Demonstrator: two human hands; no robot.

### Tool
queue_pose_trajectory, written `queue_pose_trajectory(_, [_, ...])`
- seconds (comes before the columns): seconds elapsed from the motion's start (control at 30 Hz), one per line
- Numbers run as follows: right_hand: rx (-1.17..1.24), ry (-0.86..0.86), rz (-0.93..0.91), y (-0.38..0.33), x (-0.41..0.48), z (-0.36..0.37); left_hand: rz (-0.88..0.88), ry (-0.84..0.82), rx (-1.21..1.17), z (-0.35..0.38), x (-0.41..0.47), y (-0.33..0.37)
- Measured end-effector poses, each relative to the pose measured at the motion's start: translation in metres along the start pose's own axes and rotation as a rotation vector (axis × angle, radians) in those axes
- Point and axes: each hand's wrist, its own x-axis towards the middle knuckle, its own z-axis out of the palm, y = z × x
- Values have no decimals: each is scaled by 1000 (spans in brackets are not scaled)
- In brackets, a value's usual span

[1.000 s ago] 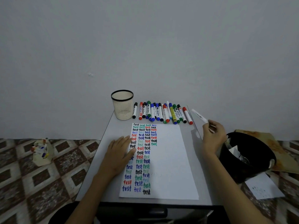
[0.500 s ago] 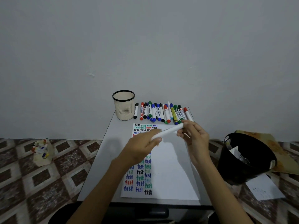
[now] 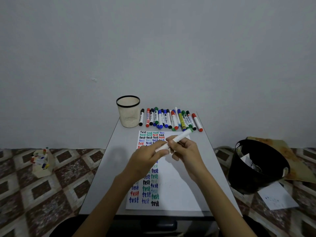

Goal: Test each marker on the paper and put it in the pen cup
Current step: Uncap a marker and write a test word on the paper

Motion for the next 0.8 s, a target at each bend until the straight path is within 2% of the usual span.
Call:
queue_pose_trajectory(0.07, [123, 53, -41, -6, 6, -2, -25, 52, 21, -4, -2, -10])
queue_pose_trajectory(0.13, [272, 149, -80, -12, 13, -8, -77, 111, -55, -7, -6, -24])
queue_pose_trajectory(0.2, [302, 207, -107, -11, 21, -16, -108, 134, -121, -8, -13, -35])
queue_pose_trajectory(0.3, [222, 209, -86, 2, 31, -17, -98, 159, -96, -5, -23, -50])
queue_pose_trajectory(0.53, [20, 75, 33, 29, 42, -1, -80, 255, -80, -5, -27, -68])
queue_pose_trajectory(0.7, [-238, 121, -6, 39, 53, 10, -70, 265, -83, -4, -27, -69])
queue_pose_trajectory(0.8, [-286, 107, -23, 44, 54, 11, -51, 267, -93, -4, -27, -69])
